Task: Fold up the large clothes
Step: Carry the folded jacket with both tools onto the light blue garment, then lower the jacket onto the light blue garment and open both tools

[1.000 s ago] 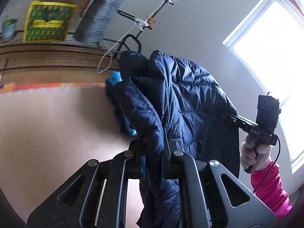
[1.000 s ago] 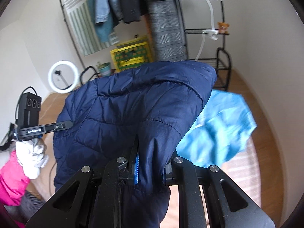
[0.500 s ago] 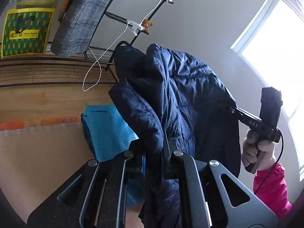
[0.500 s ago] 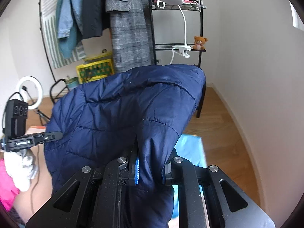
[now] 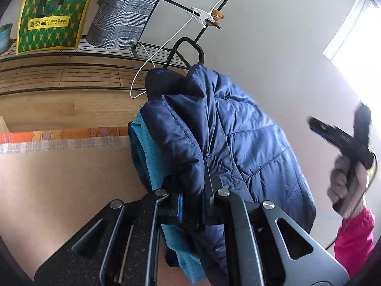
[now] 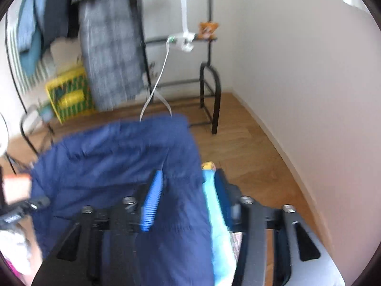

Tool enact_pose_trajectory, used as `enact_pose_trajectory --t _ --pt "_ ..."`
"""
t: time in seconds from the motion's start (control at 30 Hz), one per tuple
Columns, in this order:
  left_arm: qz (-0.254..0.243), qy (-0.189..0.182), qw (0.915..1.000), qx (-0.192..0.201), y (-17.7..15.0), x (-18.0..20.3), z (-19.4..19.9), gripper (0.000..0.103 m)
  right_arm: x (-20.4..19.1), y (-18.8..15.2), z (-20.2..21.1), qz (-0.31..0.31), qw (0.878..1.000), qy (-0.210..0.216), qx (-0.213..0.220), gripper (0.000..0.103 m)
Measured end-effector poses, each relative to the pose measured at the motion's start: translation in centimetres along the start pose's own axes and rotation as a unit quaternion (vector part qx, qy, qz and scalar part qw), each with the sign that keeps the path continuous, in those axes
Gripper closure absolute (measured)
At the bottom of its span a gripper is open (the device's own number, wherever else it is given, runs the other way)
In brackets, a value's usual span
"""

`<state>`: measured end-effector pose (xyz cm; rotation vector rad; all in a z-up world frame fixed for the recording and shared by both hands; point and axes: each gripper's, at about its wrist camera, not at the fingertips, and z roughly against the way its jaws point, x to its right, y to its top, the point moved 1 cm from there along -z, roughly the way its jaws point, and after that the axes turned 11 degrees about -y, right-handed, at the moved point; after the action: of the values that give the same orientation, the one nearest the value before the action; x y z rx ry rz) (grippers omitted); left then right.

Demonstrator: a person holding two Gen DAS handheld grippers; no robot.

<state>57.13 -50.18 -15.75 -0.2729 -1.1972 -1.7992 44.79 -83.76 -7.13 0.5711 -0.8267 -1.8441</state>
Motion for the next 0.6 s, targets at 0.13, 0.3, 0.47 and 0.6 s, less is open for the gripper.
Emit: enact_pose_trajectory --t 0.13,0.3,0.47,0.6 --pt "0.006 -0.001 1.0000 0.002 -0.1 -0.2 0.1 0.095 4.7 -5.6 3.5 -0.067 0.997 0.029 -0.025 0.037" --pt "0.020 -0.004 0.9997 0.009 -0.4 -0.8 0.2 0.095 7.6 -13.7 4.0 -0.155 0.979 0.091 -0.093 0.029" --pt "0.038 -0.008 0.9992 0.011 -0.2 -1.2 0.2 0.095 6.3 -17.2 1.6 -0.224 0.945 0.195 -0.137 0.030" --pt "0.031 -0.002 0.9995 0.010 0.2 -1.0 -0.2 0.095 5.4 -15.0 0.8 -0.217 0.958 0.156 -0.105 0.067"
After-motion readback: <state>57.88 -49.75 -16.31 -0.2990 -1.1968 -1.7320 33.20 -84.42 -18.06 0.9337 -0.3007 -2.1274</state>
